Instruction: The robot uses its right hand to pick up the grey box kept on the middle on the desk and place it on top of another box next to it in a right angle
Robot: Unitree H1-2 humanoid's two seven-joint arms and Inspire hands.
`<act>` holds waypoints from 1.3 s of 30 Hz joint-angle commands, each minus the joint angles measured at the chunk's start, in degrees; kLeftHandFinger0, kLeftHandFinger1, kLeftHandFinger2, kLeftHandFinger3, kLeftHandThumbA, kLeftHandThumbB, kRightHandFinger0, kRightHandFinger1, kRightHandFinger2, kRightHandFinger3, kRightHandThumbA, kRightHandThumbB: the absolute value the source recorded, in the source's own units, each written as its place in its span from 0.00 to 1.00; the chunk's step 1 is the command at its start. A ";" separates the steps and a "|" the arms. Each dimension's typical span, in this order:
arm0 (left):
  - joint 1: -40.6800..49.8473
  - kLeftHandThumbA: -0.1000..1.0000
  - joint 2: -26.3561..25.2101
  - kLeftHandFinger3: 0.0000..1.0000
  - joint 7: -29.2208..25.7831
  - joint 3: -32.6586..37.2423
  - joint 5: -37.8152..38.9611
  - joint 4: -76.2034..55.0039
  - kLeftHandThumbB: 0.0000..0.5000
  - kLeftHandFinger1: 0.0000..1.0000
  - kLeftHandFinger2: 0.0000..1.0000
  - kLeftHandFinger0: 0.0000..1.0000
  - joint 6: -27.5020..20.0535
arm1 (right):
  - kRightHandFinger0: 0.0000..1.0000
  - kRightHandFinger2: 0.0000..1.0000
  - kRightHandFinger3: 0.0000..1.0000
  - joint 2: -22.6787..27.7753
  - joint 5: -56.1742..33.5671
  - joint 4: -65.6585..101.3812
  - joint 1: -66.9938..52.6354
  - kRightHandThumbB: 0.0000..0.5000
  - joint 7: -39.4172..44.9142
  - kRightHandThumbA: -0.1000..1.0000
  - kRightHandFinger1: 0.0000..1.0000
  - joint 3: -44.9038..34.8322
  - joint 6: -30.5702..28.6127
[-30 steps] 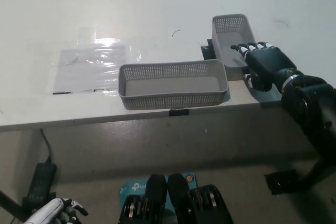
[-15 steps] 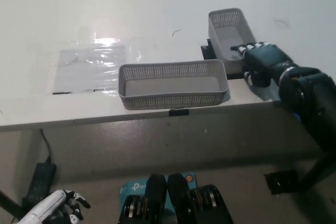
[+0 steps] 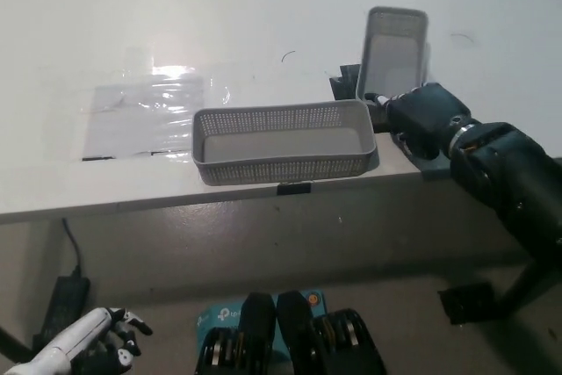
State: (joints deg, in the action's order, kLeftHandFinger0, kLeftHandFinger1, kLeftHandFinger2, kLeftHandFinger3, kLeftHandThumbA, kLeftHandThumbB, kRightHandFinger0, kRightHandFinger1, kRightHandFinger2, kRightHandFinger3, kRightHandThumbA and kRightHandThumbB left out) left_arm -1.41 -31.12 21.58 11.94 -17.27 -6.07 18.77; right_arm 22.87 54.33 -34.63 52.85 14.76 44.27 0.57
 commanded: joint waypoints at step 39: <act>1.88 0.23 -0.88 0.60 -0.27 -1.51 0.15 -1.17 0.62 0.41 0.51 0.37 -1.29 | 0.00 0.36 0.00 -1.30 1.57 -8.81 -1.35 0.28 -37.46 0.00 0.02 -9.93 -12.06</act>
State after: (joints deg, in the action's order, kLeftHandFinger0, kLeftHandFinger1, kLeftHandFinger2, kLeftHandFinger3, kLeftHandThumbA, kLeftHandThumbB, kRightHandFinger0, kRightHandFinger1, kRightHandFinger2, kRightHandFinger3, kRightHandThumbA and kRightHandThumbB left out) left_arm -0.12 -31.20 21.85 11.48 -17.29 -6.27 18.70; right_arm 21.17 59.48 -47.18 49.84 -20.39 37.15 -9.39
